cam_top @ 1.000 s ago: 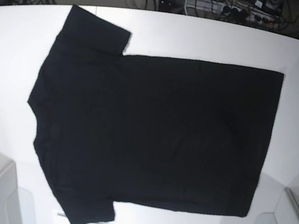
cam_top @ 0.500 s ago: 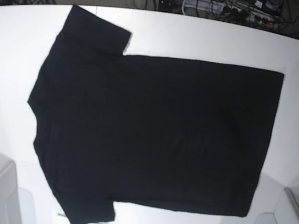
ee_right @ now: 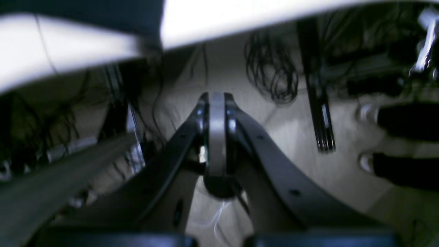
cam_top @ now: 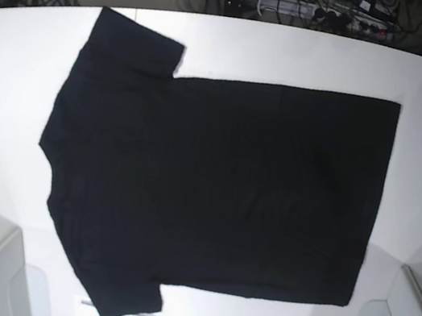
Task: Fold the T-shirt properly
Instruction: 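Move both grippers down to the shoulder corners of the black T-shirt, then grasp the shirt's shoulder corners with both grippers and pull them apart, then lift the shirt by its shoulders with both grippers and shake it flat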
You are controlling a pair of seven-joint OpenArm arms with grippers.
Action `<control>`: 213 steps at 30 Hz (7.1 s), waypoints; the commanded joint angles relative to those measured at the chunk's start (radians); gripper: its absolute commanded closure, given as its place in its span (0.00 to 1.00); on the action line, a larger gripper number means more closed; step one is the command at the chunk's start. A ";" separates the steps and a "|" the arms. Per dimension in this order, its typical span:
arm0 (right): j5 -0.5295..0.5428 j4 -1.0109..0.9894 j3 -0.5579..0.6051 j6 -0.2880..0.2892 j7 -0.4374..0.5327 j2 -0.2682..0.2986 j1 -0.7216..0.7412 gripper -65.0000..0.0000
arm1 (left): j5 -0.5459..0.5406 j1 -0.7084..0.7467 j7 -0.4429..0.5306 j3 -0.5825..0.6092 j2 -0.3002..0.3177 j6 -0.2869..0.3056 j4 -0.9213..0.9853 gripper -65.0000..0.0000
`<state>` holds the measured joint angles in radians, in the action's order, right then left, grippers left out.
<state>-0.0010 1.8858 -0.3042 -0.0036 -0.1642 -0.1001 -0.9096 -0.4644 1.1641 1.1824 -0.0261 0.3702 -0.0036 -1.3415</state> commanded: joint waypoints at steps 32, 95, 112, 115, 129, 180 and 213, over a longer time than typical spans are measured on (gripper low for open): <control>0.701 0.074 -0.091 0.000 -0.295 0.167 0.329 0.28 | -0.083 -0.171 -0.872 -0.372 -0.104 0.093 -0.415 0.47; 0.764 -0.217 0.010 -0.002 -0.295 0.204 0.333 1.00 | -0.110 -0.735 -1.897 -0.878 -0.254 0.702 -0.232 0.28; 0.761 -0.216 0.010 -0.002 -0.295 0.204 0.329 1.00 | -0.118 -0.766 -1.895 -0.740 -0.276 0.681 -0.214 0.29; 0.761 -0.216 0.010 -0.002 -0.295 0.204 0.329 1.00 | -0.113 -0.774 -1.895 -0.740 -0.276 0.681 -0.212 0.46; 0.761 -0.124 0.004 -0.002 -0.291 0.202 0.278 1.00 | -0.112 -0.764 -1.895 -0.746 -0.270 0.649 -0.234 1.00; 0.769 0.134 0.013 0.000 -0.295 0.196 0.168 1.00 | -0.204 -0.507 -1.897 -0.877 -0.311 0.649 -0.599 1.00; 0.895 0.102 0.010 -0.008 -0.565 0.237 0.559 1.00 | -0.233 -0.689 -1.898 -0.871 -0.305 0.485 -0.591 1.00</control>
<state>0.8837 1.9747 -0.2890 -0.0162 -0.7456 0.1287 -0.3553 -0.6823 0.4759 -0.7425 -0.8894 0.0536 0.4778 -1.9179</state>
